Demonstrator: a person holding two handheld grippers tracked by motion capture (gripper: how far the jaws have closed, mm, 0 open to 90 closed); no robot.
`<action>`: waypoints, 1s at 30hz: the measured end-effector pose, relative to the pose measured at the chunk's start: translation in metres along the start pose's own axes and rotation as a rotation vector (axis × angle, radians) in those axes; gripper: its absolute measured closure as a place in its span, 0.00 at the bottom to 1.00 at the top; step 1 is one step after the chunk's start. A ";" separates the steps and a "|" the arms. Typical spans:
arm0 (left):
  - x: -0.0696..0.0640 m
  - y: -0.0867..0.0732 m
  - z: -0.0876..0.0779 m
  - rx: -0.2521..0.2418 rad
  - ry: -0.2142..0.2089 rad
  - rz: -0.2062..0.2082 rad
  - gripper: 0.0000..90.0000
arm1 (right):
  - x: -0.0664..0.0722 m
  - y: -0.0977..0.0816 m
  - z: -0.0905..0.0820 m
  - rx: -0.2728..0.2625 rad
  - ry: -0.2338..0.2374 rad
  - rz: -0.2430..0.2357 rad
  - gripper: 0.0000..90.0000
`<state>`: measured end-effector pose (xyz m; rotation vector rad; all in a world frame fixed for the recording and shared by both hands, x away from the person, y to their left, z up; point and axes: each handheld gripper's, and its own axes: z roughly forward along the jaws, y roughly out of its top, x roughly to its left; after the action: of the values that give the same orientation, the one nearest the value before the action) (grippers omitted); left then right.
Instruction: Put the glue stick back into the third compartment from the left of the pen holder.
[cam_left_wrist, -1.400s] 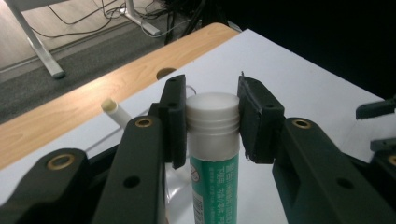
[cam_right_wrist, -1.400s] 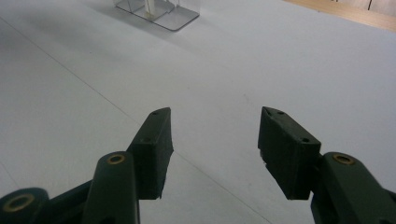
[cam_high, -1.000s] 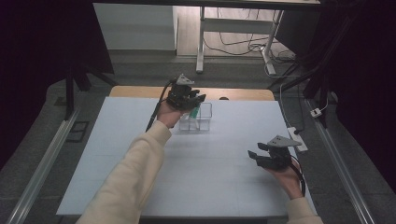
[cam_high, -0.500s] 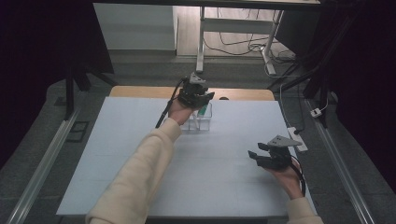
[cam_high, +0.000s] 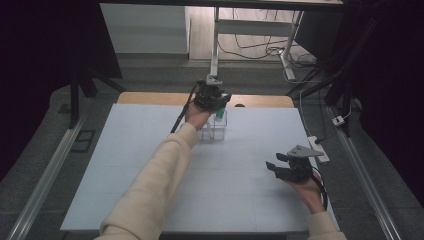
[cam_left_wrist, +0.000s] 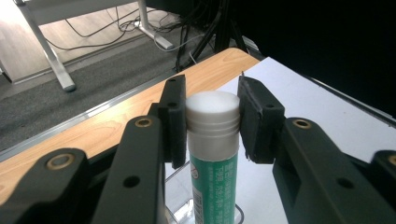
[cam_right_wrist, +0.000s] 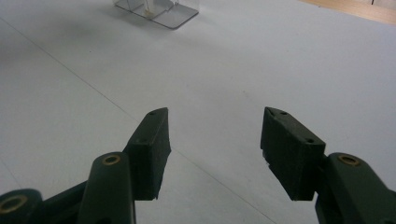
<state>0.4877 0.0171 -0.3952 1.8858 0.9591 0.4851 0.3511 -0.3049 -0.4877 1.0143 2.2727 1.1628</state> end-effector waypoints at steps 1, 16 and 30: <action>0.000 0.000 0.002 0.003 0.002 0.000 0.72 | 0.000 0.000 0.000 0.001 0.000 0.000 0.47; -0.004 -0.004 -0.002 0.048 -0.021 0.065 0.58 | -0.002 -0.002 0.000 0.007 0.000 0.002 0.47; -0.008 -0.026 -0.033 0.045 -0.095 0.093 0.57 | -0.002 -0.003 0.002 0.015 0.002 -0.001 0.47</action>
<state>0.4495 0.0359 -0.4016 1.9821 0.8296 0.4279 0.3517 -0.3064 -0.4910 1.0178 2.2869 1.1485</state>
